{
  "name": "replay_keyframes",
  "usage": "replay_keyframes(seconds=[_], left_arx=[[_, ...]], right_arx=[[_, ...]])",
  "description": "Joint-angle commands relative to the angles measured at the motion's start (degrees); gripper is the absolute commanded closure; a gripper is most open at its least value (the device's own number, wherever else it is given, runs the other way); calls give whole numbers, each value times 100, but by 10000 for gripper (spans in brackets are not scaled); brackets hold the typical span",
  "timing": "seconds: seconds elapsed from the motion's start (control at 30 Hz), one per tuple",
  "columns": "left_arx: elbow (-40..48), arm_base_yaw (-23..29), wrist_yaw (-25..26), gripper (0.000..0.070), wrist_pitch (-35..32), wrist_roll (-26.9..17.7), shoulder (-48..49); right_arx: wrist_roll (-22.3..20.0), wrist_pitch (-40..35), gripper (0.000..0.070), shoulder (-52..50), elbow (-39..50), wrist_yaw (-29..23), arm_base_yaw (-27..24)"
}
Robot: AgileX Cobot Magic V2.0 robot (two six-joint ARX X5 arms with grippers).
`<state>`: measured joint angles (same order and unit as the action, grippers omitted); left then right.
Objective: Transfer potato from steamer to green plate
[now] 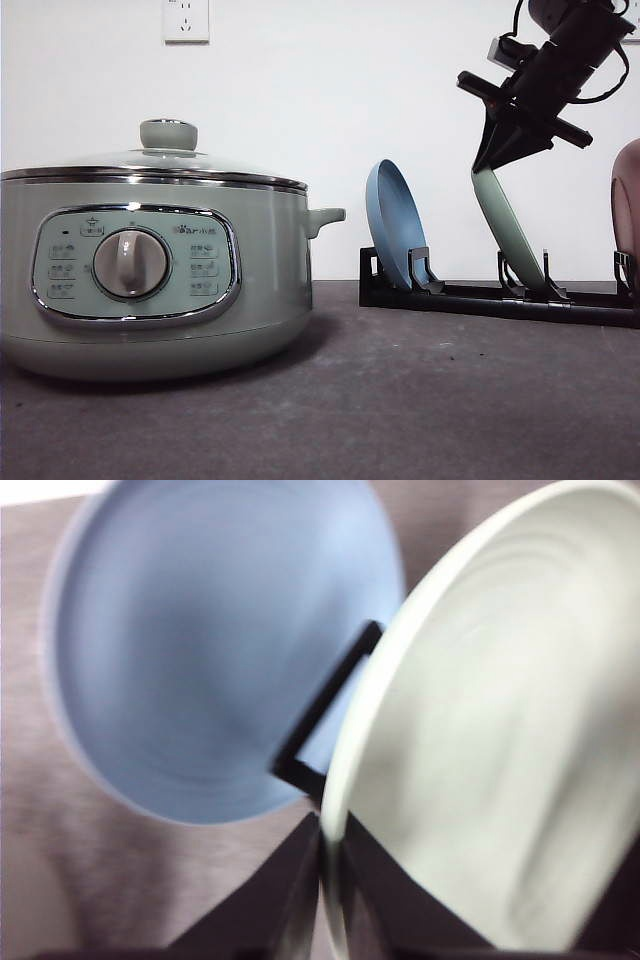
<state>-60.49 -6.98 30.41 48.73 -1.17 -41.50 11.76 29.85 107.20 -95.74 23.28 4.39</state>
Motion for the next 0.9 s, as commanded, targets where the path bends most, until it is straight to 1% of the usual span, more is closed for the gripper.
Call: replay_keyframes(seconds=[0.0,0.1,0.33,0.47,0.53,0.7,0.87], left_arx=[[-138,-13,53,140,-22,-57,-15],[-138,-13,55,140,-21,-57,-15],[-138,-13,55,140,-22,-57,-15],[-138,-13,52,140,-25,-57,-15],[-138,-13,55,140,-28,-57,-15],[-138,-13,54,140,-28,-58,-15],[-138,-13,52,140,-28,-77,-15]], right_arx=[[140,-131,691,81,-188,145,25],[154,-133,691,17,-291,238,57],[154,-40,692,-257,-783,233,209],[87,371,692,-412,-1184,242,304],[-61,681,692,-509,-1352,241,371],[-581,1432,692,-915,-1491,153,602],[-1174,2332,693,-1415,-1491,-357,938]])
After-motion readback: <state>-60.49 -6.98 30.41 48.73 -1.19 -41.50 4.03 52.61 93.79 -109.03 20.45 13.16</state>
